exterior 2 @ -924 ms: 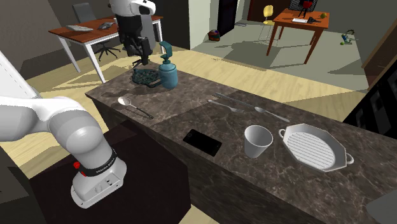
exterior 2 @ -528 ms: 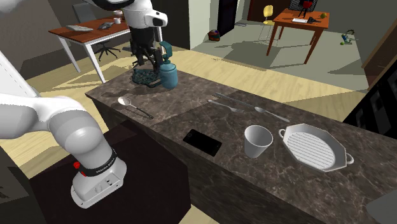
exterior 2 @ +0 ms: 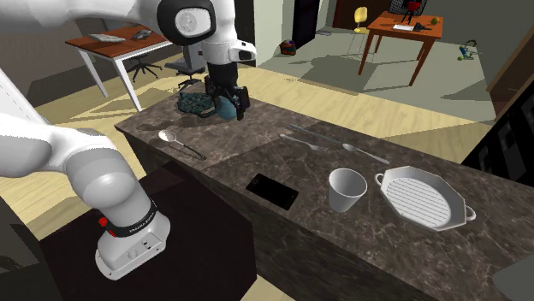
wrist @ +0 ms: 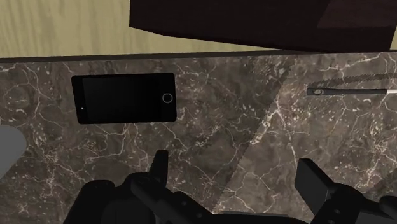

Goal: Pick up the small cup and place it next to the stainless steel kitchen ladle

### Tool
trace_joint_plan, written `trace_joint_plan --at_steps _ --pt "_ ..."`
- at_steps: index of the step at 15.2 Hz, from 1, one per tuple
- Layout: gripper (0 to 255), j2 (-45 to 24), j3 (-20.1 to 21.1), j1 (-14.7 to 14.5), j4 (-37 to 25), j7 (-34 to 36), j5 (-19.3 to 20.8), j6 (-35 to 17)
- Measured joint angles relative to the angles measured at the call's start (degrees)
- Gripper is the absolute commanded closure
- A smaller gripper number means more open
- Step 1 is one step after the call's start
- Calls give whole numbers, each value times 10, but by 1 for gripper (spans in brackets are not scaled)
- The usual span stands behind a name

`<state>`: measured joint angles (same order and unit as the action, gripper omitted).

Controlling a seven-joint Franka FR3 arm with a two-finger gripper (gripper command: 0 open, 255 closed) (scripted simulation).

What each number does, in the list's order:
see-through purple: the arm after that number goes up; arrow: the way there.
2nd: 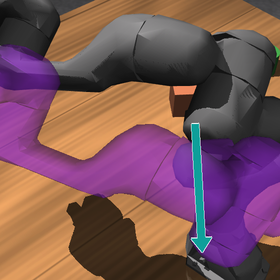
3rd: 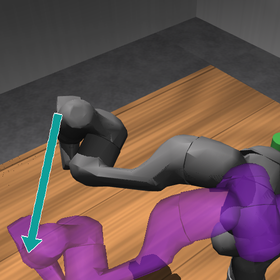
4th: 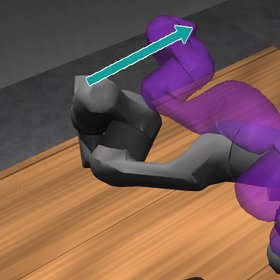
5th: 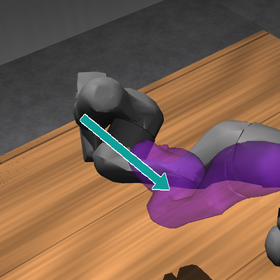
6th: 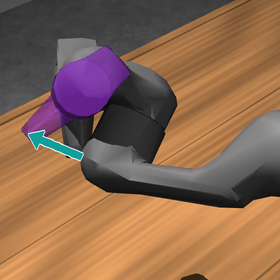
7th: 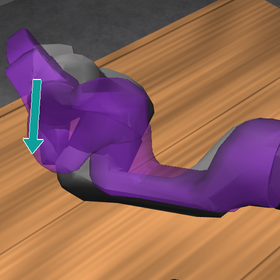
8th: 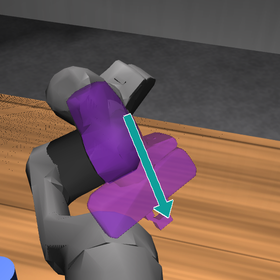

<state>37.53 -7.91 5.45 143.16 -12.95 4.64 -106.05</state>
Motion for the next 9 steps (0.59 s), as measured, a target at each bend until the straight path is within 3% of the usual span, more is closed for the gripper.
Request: trace_joint_plan --at_steps 9 --pt "0 -139 -69 31 -15 -83 60 -141"
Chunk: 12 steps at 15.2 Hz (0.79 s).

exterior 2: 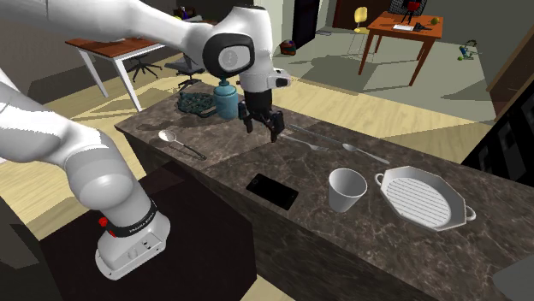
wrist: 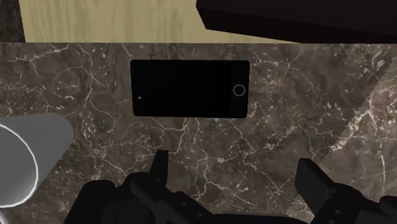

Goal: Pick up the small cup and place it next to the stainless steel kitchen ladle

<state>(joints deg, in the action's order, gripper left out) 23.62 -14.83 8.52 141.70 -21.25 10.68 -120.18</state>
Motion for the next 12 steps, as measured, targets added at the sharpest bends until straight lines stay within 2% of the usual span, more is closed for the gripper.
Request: trace_joint_plan --at_steps 6,12 --pt "0 -112 -42 13 -42 -55 14 -86" --pt "0 -234 -74 27 -116 -118 -4 -151"
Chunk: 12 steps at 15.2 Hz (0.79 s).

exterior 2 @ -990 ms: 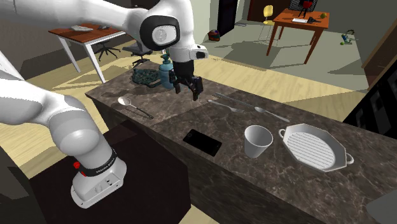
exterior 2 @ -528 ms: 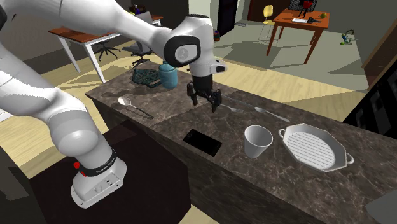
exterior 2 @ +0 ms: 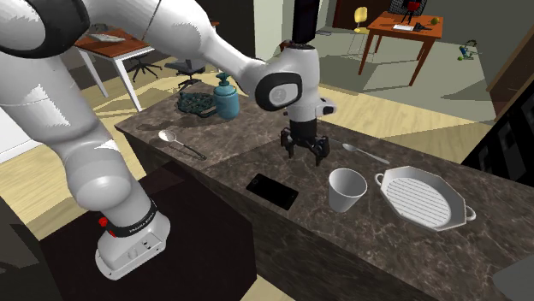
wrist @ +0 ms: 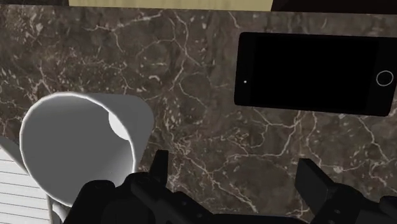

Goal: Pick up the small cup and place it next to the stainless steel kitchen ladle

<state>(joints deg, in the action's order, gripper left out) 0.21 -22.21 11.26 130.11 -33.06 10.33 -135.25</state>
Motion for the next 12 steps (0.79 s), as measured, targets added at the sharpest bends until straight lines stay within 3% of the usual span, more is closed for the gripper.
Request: trace_joint_plan --at_steps 6,12 --pt "0 -123 -13 30 -93 -71 -40 -46" --pt "0 -175 -7 45 -114 -91 -61 -80"
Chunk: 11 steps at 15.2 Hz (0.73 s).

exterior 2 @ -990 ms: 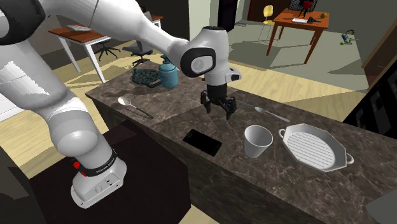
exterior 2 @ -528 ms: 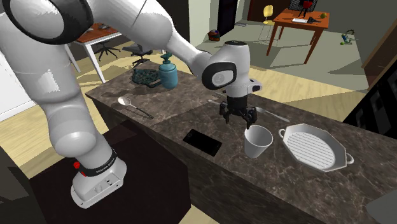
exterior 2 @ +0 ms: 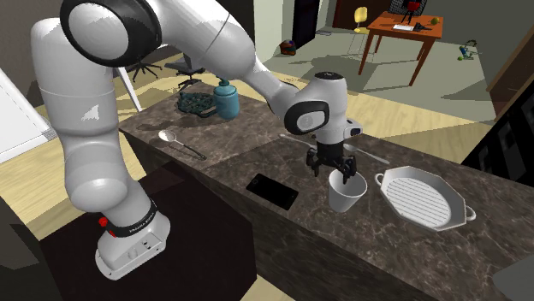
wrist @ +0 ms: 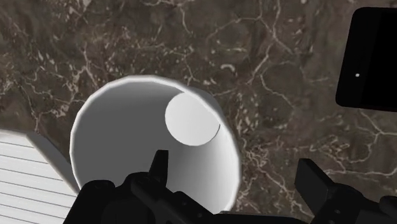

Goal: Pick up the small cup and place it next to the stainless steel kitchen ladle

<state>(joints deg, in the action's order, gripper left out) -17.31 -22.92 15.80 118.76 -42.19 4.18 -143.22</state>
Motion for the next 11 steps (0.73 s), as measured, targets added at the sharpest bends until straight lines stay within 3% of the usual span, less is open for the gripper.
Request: trace_joint_plan --at_steps 9,10,11 --pt "0 -21 4 7 1 -7 -10 -22" --pt "255 -21 4 7 1 -7 -10 -22" --pt "255 -21 4 7 1 -7 -10 -22"
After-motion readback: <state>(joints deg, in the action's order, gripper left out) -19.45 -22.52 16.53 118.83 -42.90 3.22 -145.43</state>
